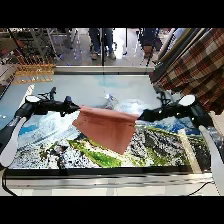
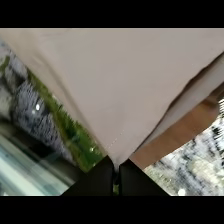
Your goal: Fold the clothes and pants, and hang the long-sleeved shirts on hangers.
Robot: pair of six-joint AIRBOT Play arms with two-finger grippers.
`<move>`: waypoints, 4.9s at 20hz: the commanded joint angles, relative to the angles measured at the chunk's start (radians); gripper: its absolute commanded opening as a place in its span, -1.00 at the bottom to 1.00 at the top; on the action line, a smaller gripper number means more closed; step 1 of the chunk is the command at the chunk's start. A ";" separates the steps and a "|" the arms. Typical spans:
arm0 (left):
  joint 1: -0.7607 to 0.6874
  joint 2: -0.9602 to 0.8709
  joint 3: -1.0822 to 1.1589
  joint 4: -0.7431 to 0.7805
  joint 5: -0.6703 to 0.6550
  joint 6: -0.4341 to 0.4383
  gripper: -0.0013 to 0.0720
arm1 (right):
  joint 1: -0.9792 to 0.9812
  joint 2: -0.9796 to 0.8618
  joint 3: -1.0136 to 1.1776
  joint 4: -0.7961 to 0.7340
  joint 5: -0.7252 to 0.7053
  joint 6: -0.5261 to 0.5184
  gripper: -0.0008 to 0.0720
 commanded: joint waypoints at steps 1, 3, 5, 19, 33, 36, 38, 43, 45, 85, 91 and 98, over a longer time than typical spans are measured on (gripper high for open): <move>0.062 -0.022 0.011 0.135 -0.138 -0.076 -0.93 | 0.177 0.121 -0.192 0.016 0.062 0.017 -0.94; 0.068 -0.041 0.011 0.182 -0.183 -0.081 -0.93 | 0.316 0.145 -0.370 0.015 -0.071 0.052 -0.94; 0.063 -0.066 0.010 0.203 -0.228 -0.080 -0.93 | 0.416 0.132 -0.500 0.016 -0.233 0.075 -0.94; 0.118 0.074 0.047 0.211 -0.189 0.085 0.30 | 0.151 0.181 -0.761 0.268 -0.554 0.063 0.65; -0.080 0.110 0.045 0.290 -0.203 0.223 -0.92 | 0.291 -0.048 -0.515 0.234 -0.583 0.106 -0.93; -0.170 0.088 0.042 0.365 -0.203 0.221 -0.93 | 0.248 0.077 -0.518 -0.193 -0.419 0.279 -0.94; -0.240 0.057 0.042 0.365 -0.202 0.221 -0.93 | 0.210 0.171 -0.518 -0.389 -0.329 0.341 -0.94; -0.394 -0.026 0.042 0.417 -0.185 0.220 -0.93 | 0.094 0.362 -0.508 -0.566 -0.210 0.423 -0.94; -0.428 -0.036 0.042 0.416 -0.154 0.221 -0.93 | 0.061 0.394 -0.498 -0.581 -0.166 0.428 -0.94; -0.340 0.196 0.043 0.533 -0.208 0.143 -0.93 | 0.107 0.016 -0.705 0.646 -0.504 -0.208 0.88; -0.341 0.197 0.043 0.532 -0.316 0.151 -0.93 | 0.257 -0.229 -0.398 0.667 -0.503 -0.171 -0.60; -0.341 0.214 0.043 0.532 -0.400 0.151 -0.93 | 0.005 0.023 -0.348 0.272 -0.535 0.084 -0.94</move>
